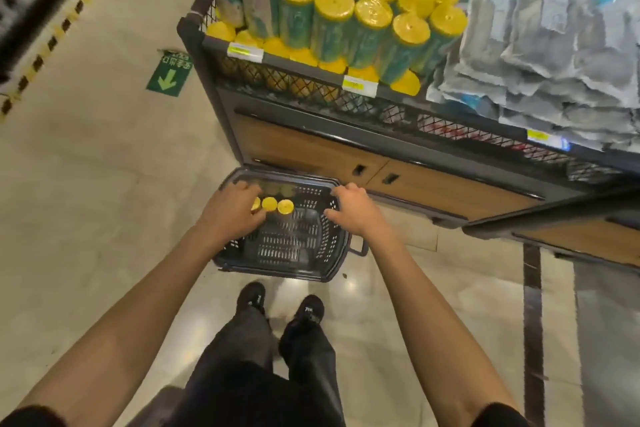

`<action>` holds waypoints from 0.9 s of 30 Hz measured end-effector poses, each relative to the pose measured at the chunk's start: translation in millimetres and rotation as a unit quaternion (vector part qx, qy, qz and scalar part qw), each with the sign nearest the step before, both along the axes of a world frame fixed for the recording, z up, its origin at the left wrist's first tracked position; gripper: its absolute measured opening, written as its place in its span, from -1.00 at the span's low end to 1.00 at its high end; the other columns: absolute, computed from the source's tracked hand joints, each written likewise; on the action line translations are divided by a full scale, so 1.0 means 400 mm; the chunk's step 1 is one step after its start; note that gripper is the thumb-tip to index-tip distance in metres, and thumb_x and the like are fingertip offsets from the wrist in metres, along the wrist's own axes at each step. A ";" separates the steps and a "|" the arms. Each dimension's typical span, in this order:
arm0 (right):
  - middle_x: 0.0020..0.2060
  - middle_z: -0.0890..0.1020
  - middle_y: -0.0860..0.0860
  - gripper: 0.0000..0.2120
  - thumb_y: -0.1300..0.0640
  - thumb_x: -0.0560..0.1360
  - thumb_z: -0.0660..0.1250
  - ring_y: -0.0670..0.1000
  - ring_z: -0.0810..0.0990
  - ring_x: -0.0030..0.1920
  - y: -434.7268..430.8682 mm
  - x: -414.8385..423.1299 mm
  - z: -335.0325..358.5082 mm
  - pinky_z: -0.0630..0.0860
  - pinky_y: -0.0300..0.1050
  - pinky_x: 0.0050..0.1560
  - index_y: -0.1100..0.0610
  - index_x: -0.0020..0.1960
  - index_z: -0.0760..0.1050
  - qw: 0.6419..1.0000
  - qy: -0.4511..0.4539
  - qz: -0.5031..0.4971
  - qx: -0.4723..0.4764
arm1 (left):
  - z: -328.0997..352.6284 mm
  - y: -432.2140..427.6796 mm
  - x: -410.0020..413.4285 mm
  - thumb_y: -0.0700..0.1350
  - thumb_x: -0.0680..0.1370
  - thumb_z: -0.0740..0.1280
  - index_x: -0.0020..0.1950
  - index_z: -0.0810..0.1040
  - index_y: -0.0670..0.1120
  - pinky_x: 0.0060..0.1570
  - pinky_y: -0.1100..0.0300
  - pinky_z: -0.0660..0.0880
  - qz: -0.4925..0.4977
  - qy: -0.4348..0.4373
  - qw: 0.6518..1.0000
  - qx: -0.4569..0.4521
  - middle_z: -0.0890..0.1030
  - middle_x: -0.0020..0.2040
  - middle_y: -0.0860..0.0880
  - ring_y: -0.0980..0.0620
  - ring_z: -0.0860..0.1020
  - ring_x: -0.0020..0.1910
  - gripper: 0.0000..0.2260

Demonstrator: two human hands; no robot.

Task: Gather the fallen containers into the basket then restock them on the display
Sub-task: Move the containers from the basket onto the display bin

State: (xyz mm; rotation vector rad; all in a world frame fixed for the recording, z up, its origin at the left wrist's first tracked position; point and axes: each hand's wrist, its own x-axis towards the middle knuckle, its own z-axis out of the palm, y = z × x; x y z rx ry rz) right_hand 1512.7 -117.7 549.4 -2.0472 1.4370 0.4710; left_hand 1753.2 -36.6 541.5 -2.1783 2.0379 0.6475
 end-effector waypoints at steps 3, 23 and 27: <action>0.33 0.39 0.18 -0.48 -0.08 0.57 0.28 0.22 0.36 0.34 -0.014 0.021 -0.052 0.43 0.17 0.28 0.16 0.43 0.34 1.000 0.004 0.029 0.009 | -0.038 0.018 0.003 0.07 0.51 0.32 0.25 0.50 -0.07 -0.06 0.02 0.48 0.034 0.022 0.999 0.007 0.57 0.16 -0.14 -0.18 0.55 0.09 -0.63; 0.27 0.43 0.23 -0.50 -0.03 0.55 0.31 0.28 0.40 0.29 -0.108 0.222 -0.916 0.46 0.16 0.21 0.21 0.39 0.36 0.998 0.012 0.054 0.012 | -0.920 -0.106 0.159 0.02 0.51 0.34 0.39 0.41 -0.11 0.13 -0.17 0.46 -0.005 0.032 0.999 0.038 0.43 0.29 -0.23 -0.30 0.42 0.26 -0.51; 0.26 0.45 0.21 -0.50 -0.01 0.54 0.32 0.26 0.43 0.28 -0.137 0.254 -1.129 0.46 0.13 0.18 0.20 0.40 0.35 0.998 -0.002 0.054 -0.018 | -1.130 -0.167 0.168 0.01 0.52 0.35 0.40 0.37 -0.16 0.11 -0.19 0.47 -0.022 0.030 0.999 0.021 0.45 0.24 -0.26 -0.32 0.44 0.21 -0.49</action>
